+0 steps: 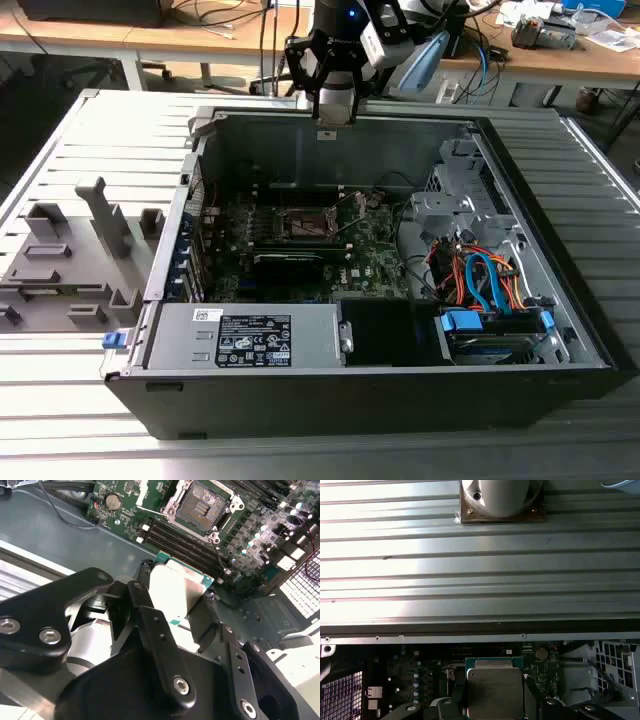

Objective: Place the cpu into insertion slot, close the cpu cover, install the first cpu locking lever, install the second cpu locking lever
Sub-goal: 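Place the cpu into insertion slot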

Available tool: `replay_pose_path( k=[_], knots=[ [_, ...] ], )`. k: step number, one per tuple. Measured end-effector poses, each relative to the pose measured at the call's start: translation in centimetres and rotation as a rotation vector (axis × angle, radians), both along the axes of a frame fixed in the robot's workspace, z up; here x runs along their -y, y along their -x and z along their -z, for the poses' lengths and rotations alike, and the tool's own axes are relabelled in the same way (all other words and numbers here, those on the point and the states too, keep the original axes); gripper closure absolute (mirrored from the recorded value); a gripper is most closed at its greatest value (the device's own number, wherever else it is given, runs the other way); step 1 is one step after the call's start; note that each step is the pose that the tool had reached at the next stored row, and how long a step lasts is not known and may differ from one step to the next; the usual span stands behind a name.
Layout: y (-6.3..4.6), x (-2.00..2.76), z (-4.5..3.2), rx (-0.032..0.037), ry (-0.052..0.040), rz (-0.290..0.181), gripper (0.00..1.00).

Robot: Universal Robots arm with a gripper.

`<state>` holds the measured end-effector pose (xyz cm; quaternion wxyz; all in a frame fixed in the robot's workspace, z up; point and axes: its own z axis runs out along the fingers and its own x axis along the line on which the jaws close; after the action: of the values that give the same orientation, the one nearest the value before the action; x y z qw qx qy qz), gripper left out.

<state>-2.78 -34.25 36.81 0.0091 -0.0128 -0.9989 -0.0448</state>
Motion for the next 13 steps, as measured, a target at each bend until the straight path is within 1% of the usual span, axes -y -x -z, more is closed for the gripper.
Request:
replay_pose_path(
  k=[6,9,13],
  knots=[
    [0.0,0.06,0.0,0.0,0.0001,0.0,0.46],
    [0.0,0.26,0.0,0.0,0.0,0.0,0.46],
    [0.0,0.74,0.06,0.0001,-0.0002,0.0,0.46]
  ],
)
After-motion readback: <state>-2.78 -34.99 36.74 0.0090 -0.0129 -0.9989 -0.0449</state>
